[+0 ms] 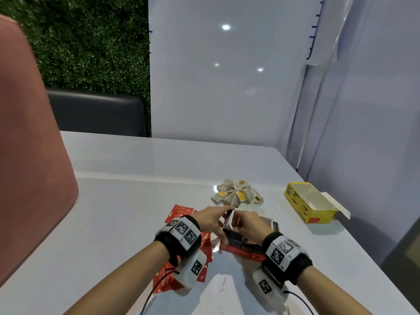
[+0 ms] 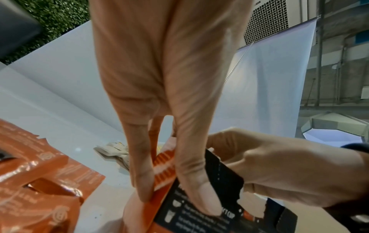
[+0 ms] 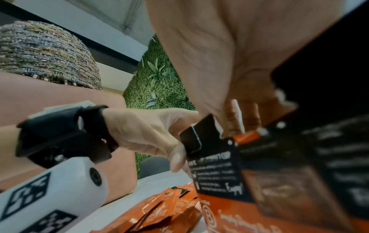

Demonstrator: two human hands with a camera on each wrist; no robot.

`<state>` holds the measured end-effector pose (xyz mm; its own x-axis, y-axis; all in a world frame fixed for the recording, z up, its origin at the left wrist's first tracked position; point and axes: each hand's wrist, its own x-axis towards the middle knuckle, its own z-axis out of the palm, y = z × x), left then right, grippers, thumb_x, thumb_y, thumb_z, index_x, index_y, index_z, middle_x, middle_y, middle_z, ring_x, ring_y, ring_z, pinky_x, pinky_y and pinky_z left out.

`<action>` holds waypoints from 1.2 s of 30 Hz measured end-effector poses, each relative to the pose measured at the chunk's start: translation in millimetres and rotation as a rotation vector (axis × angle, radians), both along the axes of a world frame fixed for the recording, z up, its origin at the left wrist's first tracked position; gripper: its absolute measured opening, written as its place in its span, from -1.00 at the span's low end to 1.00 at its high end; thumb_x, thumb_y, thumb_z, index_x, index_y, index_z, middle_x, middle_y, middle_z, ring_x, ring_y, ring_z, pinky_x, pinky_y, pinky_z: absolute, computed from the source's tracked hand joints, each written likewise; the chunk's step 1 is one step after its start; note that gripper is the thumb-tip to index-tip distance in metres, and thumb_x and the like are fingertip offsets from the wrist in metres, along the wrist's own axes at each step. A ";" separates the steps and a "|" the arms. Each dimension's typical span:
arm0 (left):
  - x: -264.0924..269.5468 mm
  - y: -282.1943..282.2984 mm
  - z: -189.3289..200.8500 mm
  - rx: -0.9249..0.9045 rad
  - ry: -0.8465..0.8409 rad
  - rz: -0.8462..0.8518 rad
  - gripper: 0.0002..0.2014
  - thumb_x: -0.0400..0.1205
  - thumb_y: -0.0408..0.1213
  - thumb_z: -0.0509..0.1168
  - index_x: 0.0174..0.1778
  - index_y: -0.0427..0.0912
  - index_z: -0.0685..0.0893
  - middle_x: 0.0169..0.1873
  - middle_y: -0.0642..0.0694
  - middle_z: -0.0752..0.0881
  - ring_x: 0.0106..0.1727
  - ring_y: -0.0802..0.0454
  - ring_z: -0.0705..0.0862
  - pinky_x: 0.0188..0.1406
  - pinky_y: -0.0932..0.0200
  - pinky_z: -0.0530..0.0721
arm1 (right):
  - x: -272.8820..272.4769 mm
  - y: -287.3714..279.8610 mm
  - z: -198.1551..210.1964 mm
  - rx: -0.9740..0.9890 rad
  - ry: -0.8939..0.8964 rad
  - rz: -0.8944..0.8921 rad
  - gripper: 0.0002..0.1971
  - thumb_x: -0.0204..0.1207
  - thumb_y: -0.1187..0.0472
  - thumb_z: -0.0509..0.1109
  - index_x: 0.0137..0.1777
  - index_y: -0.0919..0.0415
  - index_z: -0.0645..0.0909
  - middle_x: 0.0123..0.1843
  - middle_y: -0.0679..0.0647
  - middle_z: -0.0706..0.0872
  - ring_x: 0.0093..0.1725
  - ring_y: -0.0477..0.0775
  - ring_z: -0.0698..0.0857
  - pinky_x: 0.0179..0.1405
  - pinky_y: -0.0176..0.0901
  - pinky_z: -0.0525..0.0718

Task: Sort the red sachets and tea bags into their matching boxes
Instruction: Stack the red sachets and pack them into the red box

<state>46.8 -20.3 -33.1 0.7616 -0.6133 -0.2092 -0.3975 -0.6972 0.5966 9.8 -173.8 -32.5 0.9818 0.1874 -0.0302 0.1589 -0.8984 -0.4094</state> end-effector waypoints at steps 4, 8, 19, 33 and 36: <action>1.5 -1.5 -2.0 -0.011 -0.018 -0.001 -0.04 0.36 -0.28 0.57 0.61 -0.03 0.17 0.41 -0.17 0.52 0.30 -0.11 0.61 0.24 0.13 0.50 | 9.9 1.7 -1.6 -0.035 0.039 -0.032 -0.79 0.49 0.34 0.30 0.11 0.29 0.61 0.09 0.22 0.72 0.10 0.19 0.67 0.01 -0.10 0.60; -0.1 -3.0 0.9 -0.008 -0.014 -0.011 0.00 0.36 -0.29 0.57 0.63 0.00 0.11 0.43 -0.16 0.50 0.37 -0.11 0.55 0.32 0.09 0.49 | 10.8 -4.4 0.4 0.011 0.027 -0.002 -0.78 0.46 0.33 0.37 0.11 0.25 0.64 -0.01 0.16 0.74 -0.08 0.07 0.64 -0.07 -0.18 0.60; -24.6 117.2 27.7 -0.131 0.033 0.369 -0.48 0.61 -0.40 0.31 0.50 -0.14 0.39 0.18 -0.15 0.66 0.11 0.00 0.67 -0.02 0.23 0.68 | -22.6 -1.4 19.5 0.191 -0.399 -0.051 -0.85 0.50 0.40 0.31 -0.24 0.17 0.49 -0.27 0.13 0.68 -0.27 0.17 0.64 -0.29 0.06 0.65; -42.1 75.0 -11.5 0.397 -0.053 0.378 0.19 0.31 -0.10 0.59 0.66 -0.07 -0.14 0.56 -0.33 0.10 0.59 -0.29 0.09 0.47 -0.24 0.32 | 0.1 107.5 -38.2 -0.096 0.147 -0.005 -0.34 0.51 0.13 0.40 0.52 0.32 0.21 0.49 0.34 0.38 0.51 0.31 0.32 0.44 0.14 0.40; -33.5 77.3 -14.2 0.402 -0.068 0.405 0.02 0.30 -0.18 0.61 0.59 -0.13 0.15 0.46 -0.29 0.33 0.49 -0.25 0.35 0.42 -0.12 0.43 | 5.2 113.2 -45.5 -0.067 0.121 -0.064 -0.31 0.45 0.12 0.47 0.49 0.32 0.25 0.47 0.34 0.40 0.51 0.33 0.30 0.45 0.13 0.39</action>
